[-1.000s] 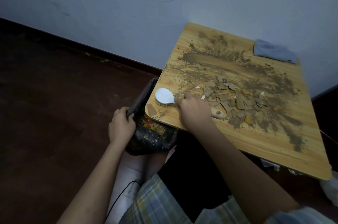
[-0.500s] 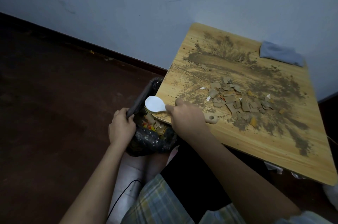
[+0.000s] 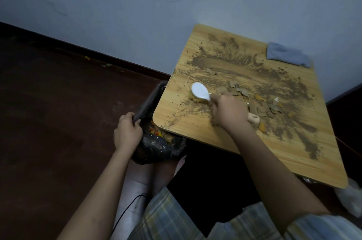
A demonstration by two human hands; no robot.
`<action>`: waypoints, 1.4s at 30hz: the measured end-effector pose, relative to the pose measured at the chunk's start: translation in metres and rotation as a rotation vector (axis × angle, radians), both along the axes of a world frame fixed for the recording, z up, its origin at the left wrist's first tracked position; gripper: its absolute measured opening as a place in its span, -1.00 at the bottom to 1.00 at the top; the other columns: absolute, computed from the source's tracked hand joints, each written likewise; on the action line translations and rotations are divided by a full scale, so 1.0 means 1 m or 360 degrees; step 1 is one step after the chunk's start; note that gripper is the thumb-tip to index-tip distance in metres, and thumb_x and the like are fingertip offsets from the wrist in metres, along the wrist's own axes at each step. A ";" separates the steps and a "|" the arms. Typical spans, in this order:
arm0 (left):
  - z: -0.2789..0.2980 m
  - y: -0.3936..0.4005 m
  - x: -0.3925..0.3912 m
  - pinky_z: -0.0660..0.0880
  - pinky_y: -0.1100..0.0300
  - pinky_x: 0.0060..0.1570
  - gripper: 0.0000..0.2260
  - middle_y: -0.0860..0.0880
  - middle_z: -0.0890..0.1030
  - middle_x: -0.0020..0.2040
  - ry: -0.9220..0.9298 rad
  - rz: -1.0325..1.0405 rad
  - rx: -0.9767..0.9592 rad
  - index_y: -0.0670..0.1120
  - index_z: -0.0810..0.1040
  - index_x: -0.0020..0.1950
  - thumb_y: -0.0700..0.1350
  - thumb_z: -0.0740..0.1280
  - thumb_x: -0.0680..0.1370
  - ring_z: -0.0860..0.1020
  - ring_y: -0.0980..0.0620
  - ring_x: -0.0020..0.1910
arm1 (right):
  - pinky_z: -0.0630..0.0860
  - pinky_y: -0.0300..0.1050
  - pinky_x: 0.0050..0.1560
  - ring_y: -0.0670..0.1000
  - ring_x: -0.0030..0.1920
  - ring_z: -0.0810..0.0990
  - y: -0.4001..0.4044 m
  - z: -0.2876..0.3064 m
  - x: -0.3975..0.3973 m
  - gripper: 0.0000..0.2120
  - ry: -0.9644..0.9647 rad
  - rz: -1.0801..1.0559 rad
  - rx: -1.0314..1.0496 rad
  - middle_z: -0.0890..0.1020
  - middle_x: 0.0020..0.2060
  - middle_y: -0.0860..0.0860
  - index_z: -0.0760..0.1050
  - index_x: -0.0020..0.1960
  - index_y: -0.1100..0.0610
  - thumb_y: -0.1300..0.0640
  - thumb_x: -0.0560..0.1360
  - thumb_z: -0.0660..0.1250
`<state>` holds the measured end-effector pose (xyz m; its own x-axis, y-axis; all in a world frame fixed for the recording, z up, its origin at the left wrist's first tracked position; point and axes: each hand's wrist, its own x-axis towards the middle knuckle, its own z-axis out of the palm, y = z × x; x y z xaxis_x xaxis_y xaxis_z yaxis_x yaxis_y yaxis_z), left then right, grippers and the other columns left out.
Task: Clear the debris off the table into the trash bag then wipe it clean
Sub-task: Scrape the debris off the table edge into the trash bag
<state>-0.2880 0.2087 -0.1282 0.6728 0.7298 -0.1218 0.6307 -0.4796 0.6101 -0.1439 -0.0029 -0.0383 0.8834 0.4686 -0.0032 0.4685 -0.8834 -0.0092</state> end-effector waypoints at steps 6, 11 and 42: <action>0.002 0.003 0.010 0.37 -0.01 -0.01 -0.82 -0.14 0.50 0.11 0.0007 -0.0008 0.0002 -0.10 0.50 0.17 -0.15 0.23 0.59 0.51 -0.24 0.06 | 0.33 -0.10 -0.19 0.20 0.03 0.57 -0.034 -0.001 0.049 -0.78 -0.0050 -0.0468 -0.0121 0.54 0.01 0.15 0.55 0.11 0.11 0.22 0.57 0.17; 0.003 0.003 0.017 0.36 0.00 -0.02 -0.81 -0.14 0.50 0.10 -0.0002 -0.0013 0.0012 -0.10 0.50 0.18 -0.15 0.23 0.59 0.51 -0.24 0.07 | 0.39 -0.05 -0.13 0.19 0.09 0.55 -0.045 -0.005 0.082 -0.72 0.0001 -0.0672 -0.0198 0.52 0.08 0.17 0.51 0.20 0.17 0.32 0.57 0.14; -0.003 0.006 0.020 0.39 -0.04 -0.03 -0.81 -0.13 0.50 0.10 0.0029 0.0023 0.0021 -0.10 0.51 0.17 -0.16 0.25 0.58 0.52 -0.26 0.05 | 0.34 -0.12 -0.18 0.17 -0.04 0.56 0.037 0.005 0.116 -0.76 0.0010 -0.0086 -0.0318 0.56 -0.03 0.12 0.55 0.14 0.10 0.20 0.51 0.24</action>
<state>-0.2677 0.2149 -0.1310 0.6598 0.7411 -0.1243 0.6485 -0.4781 0.5923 -0.0278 0.0341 -0.0338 0.9070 0.4098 -0.0969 0.4207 -0.8919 0.1661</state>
